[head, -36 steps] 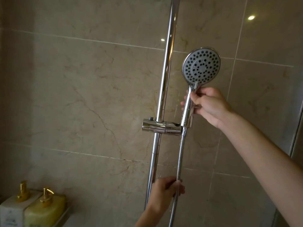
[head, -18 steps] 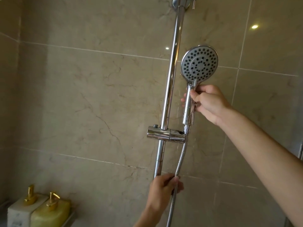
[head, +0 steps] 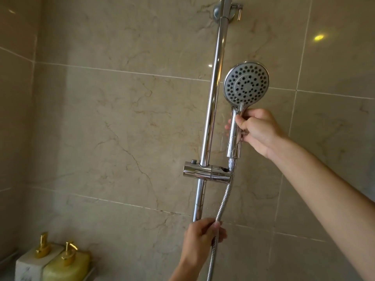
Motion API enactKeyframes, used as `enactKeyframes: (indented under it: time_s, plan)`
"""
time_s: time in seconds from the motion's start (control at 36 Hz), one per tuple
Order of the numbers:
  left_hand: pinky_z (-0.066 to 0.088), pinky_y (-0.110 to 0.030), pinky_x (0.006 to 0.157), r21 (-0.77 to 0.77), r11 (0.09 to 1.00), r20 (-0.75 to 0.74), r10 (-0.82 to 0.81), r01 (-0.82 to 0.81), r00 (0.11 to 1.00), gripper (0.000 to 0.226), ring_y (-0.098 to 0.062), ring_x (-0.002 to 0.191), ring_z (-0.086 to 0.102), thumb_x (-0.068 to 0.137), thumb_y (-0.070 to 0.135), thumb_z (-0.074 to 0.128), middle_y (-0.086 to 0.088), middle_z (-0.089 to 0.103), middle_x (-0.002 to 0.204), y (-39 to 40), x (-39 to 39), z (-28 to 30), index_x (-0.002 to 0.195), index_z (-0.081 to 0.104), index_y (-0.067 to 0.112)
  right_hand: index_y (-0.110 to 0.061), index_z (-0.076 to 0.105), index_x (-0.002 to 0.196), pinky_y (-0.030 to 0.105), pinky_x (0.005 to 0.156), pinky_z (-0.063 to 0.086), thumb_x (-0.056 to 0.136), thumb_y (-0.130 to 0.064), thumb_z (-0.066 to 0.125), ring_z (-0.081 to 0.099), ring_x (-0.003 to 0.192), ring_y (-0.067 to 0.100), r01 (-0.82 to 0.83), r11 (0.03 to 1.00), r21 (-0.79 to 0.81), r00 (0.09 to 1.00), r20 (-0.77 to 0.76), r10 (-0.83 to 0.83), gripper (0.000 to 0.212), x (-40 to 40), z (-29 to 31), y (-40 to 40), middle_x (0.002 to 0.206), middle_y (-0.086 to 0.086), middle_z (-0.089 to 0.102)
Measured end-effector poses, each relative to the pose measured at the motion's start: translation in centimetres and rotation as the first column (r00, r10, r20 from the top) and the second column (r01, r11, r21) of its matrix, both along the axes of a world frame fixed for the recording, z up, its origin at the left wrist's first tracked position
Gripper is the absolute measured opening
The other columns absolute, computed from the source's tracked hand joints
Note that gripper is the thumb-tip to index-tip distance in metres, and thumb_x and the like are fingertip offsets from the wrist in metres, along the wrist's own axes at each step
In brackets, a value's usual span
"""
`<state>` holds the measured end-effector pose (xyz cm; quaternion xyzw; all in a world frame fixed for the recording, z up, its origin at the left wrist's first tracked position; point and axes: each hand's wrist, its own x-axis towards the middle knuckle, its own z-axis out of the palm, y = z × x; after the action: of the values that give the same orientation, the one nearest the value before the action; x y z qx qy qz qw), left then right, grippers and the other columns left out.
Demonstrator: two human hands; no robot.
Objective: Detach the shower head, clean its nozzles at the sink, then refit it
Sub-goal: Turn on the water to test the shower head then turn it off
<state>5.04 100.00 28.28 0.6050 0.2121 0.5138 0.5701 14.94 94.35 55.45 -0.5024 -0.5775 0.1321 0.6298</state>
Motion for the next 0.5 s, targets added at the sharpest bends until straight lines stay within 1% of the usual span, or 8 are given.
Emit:
enactKeyframes:
  time_s: [0.06,0.11,0.17,0.25,0.28,0.31,0.36,0.5]
  plan:
    - [0.058,-0.047,0.081,0.0,1.0,0.001,0.012,-0.012,1.0,0.02,-0.029,0.074,0.072,0.097,0.004,0.057,-0.012,0.076,0.074,-0.04,0.01,0.01,0.085,0.073,0.01,-0.005,0.061,0.093,0.035,0.055,0.044,0.1,0.004,0.048,0.07,0.09,0.028,0.0,1.0,-0.002,1.0,-0.004,0.0,0.018,0.06,0.05,-0.01,0.09,0.011,0.065]
    - [0.059,-0.048,0.081,0.001,1.0,0.0,0.024,-0.024,1.0,0.021,-0.03,0.074,0.072,0.097,0.004,0.058,-0.013,0.076,0.074,-0.09,0.03,0.03,0.084,0.073,0.011,-0.004,0.062,0.094,0.041,0.065,0.051,0.1,0.004,0.048,0.07,0.091,0.029,-0.004,1.0,-0.003,1.0,-0.002,0.004,0.017,0.1,0.07,-0.03,0.087,0.01,0.066]
    - [0.059,-0.048,0.082,0.009,0.999,-0.002,0.037,-0.037,0.999,0.021,-0.029,0.074,0.072,0.097,0.005,0.058,-0.014,0.076,0.074,-0.21,0.04,0.1,0.085,0.073,0.011,-0.004,0.062,0.095,0.046,0.072,0.05,0.1,0.005,0.048,0.07,0.091,0.029,-0.005,1.0,0.0,1.0,0.001,0.005,0.017,0.08,0.11,-0.09,0.086,0.01,0.066]
    - [0.059,-0.05,0.082,0.032,0.998,-0.006,0.063,-0.063,0.998,0.022,-0.029,0.073,0.071,0.097,0.005,0.057,-0.012,0.077,0.074,-0.34,0.18,0.27,0.083,0.073,0.013,-0.004,0.062,0.096,0.045,0.07,0.05,0.1,0.004,0.048,0.07,0.089,0.027,-0.006,1.0,0.012,1.0,-0.005,0.006,0.017,0.06,0.25,-0.15,0.093,0.013,0.064]
    - [0.059,-0.05,0.082,0.036,0.997,-0.007,0.068,-0.067,0.998,0.022,-0.029,0.073,0.071,0.097,0.005,0.057,-0.012,0.077,0.074,-0.37,0.24,0.35,0.083,0.073,0.014,-0.004,0.062,0.097,0.048,0.073,0.053,0.1,0.004,0.047,0.071,0.088,0.026,-0.01,1.0,0.016,1.0,-0.009,0.011,0.017,0.03,0.29,-0.14,0.096,0.013,0.063]
    - [0.059,-0.05,0.082,0.037,0.997,-0.007,0.069,-0.069,0.998,0.022,-0.029,0.072,0.071,0.097,0.005,0.058,-0.012,0.077,0.074,-0.41,0.3,0.44,0.083,0.073,0.014,-0.004,0.062,0.097,0.052,0.081,0.055,0.1,0.004,0.048,0.071,0.087,0.026,-0.017,1.0,0.019,1.0,-0.012,0.017,0.017,0.01,0.32,-0.15,0.097,0.013,0.063]
    - [0.058,-0.051,0.082,0.037,0.997,-0.005,0.075,-0.074,0.997,0.022,-0.029,0.072,0.07,0.097,0.004,0.058,-0.012,0.077,0.074,-0.47,0.4,0.54,0.082,0.072,0.014,-0.004,0.063,0.097,0.06,0.095,0.052,0.1,0.004,0.048,0.071,0.088,0.026,-0.033,0.999,0.023,0.999,-0.019,0.033,0.017,-0.03,0.35,-0.18,0.096,0.012,0.063]
    - [0.06,-0.049,0.08,0.052,0.988,-0.008,0.146,-0.145,0.989,0.023,-0.04,0.079,0.073,0.097,0.004,0.057,-0.011,0.077,0.074,-0.42,0.63,0.33,0.081,0.071,0.014,-0.005,0.063,0.097,0.065,0.097,0.05,0.1,0.004,0.049,0.071,0.09,0.027,-0.043,0.998,0.039,0.998,-0.046,0.045,0.017,-0.04,0.05,-0.39,0.096,0.013,0.065]
